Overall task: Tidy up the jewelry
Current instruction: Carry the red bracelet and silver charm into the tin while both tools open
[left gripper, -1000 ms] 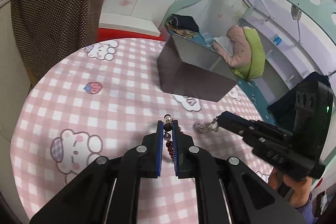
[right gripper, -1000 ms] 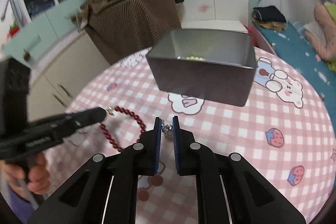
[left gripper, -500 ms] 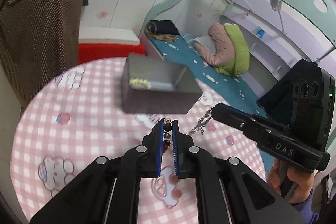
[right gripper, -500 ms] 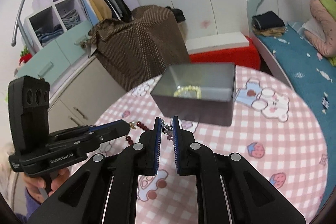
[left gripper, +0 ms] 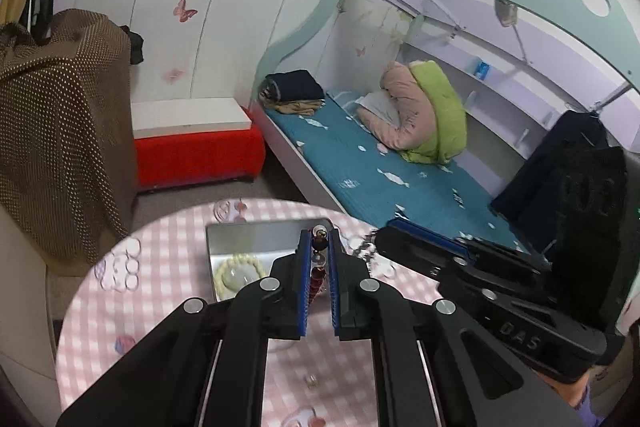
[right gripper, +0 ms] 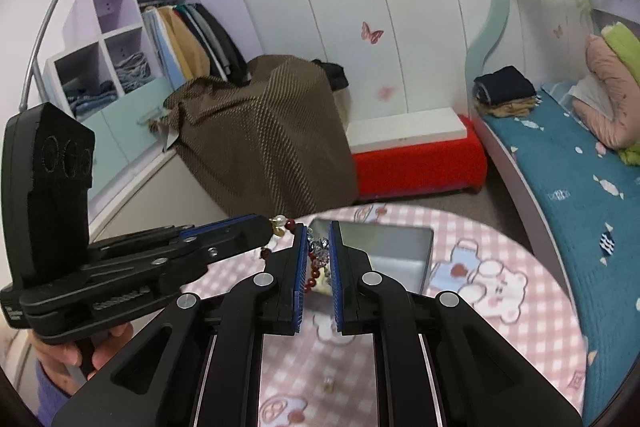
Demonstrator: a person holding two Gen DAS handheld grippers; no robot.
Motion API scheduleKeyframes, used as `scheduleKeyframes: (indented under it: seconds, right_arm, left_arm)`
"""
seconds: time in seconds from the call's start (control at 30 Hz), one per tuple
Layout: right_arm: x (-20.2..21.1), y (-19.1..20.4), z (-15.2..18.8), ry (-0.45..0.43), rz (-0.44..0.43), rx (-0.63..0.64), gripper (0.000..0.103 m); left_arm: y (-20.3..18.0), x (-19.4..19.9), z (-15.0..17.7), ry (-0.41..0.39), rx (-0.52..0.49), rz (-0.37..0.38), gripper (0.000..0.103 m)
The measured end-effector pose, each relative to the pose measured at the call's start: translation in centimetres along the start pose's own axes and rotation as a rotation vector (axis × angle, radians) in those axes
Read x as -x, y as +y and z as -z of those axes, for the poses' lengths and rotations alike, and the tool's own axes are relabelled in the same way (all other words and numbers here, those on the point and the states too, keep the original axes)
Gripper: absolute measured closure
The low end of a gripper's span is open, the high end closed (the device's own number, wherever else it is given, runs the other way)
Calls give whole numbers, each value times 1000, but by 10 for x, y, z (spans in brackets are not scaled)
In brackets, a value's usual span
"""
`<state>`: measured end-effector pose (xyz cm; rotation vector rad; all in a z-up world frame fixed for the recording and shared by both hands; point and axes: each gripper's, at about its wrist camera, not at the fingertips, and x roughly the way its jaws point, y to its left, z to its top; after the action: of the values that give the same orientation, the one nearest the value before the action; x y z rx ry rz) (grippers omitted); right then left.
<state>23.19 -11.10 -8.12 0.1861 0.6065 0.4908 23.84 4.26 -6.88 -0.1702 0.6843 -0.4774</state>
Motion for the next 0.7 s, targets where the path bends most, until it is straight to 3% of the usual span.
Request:
scheduleKeyframes:
  seconds: [0.17, 0.43, 0.57, 0.63, 0.7]
  right_arm:
    - [-23, -12, -3, 31, 35, -11, 92]
    - [-57, -30, 18, 110, 53, -45, 91]
    - [-62, -34, 21, 117, 55, -48, 91]
    - [-62, -33, 23, 116, 56, -49, 91]
    - [-62, -33, 23, 115, 57, -51, 92]
  left_arm:
    - [13, -27, -1, 41, 26, -40, 96]
    - [34, -70, 22, 153, 73, -87, 95]
    - [32, -71, 27, 151, 64, -100, 95]
    - [32, -69, 27, 141, 65, -109, 79]
    - [30, -66, 26, 130, 61, -114, 74]
